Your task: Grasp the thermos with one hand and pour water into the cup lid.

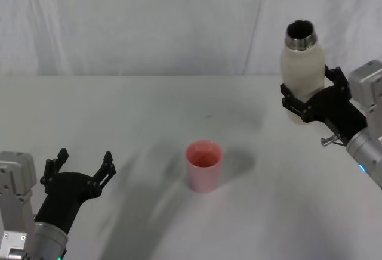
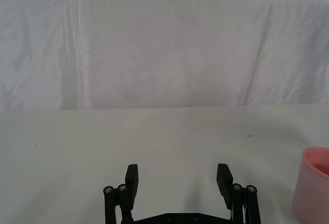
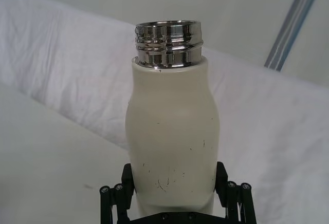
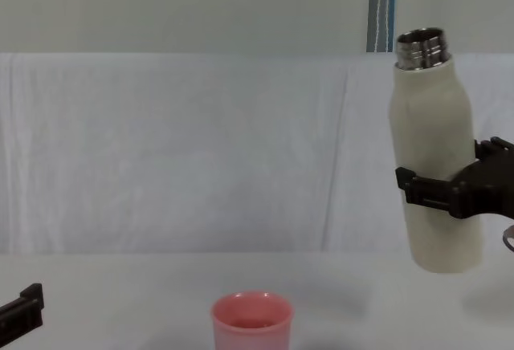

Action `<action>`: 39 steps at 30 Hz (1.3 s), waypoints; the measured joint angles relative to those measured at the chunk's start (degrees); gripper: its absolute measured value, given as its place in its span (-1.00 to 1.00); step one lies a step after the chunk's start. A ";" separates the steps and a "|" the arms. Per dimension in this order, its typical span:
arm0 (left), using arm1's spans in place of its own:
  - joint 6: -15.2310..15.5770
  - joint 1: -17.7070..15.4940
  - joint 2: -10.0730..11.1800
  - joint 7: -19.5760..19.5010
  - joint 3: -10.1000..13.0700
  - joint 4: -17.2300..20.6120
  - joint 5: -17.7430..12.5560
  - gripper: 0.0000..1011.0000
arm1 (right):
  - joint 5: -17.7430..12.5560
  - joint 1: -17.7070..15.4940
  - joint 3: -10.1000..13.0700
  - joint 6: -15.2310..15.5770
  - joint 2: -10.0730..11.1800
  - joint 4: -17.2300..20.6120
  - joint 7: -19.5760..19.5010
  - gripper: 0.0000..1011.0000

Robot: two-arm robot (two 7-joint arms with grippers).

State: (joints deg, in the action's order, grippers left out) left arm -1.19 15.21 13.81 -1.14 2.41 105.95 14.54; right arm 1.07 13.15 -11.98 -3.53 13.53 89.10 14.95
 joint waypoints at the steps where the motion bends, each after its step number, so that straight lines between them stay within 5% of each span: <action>1: 0.00 0.00 0.00 0.00 0.00 0.00 0.00 0.98 | -1.15 -0.26 0.39 0.47 -0.16 0.14 0.23 0.88; 21: 0.00 0.00 0.00 0.00 0.00 0.00 0.00 0.98 | -11.89 -2.74 2.64 5.47 -0.80 1.38 1.04 0.88; 39: 0.00 0.00 0.00 0.00 0.00 0.00 0.00 0.98 | -16.11 -1.62 2.07 7.57 -1.55 -1.12 -0.65 0.88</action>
State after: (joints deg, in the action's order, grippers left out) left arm -1.19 15.21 13.80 -1.14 2.41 105.95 14.55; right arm -15.04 11.53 -9.90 4.03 11.98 87.98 14.30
